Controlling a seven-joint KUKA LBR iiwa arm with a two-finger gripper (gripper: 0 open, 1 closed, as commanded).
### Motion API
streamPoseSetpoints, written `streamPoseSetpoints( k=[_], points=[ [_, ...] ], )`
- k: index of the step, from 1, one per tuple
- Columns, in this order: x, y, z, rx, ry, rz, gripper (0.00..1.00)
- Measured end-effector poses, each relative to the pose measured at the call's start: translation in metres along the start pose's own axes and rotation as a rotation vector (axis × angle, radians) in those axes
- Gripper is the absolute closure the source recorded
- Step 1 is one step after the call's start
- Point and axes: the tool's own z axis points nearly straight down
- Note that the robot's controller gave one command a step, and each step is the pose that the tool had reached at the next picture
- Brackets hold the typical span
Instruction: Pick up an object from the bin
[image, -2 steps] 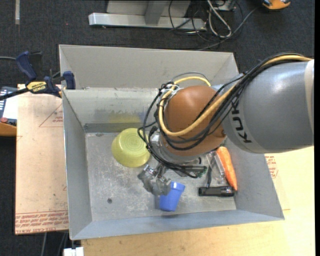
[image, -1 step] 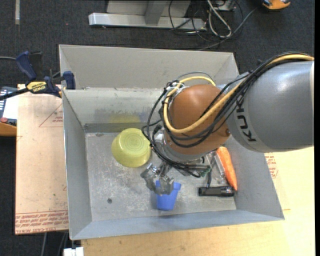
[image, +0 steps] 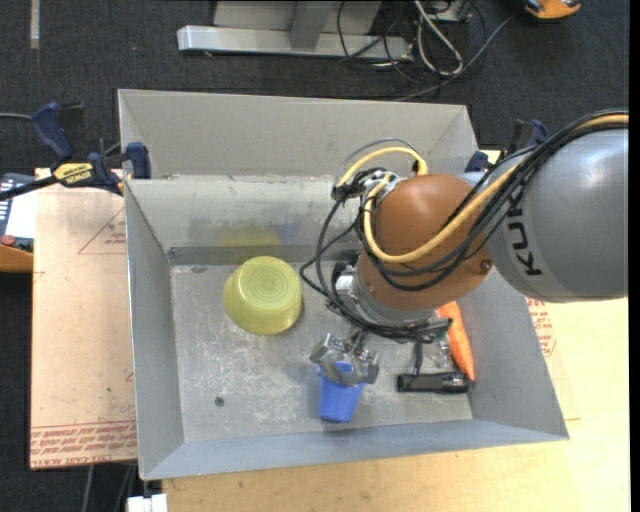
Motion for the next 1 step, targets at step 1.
streamPoseSetpoints(
  k=[1],
  points=[
    [0.0077,-0.0048,0.0005,-0.002,0.001,0.045,1.0]
  ],
)
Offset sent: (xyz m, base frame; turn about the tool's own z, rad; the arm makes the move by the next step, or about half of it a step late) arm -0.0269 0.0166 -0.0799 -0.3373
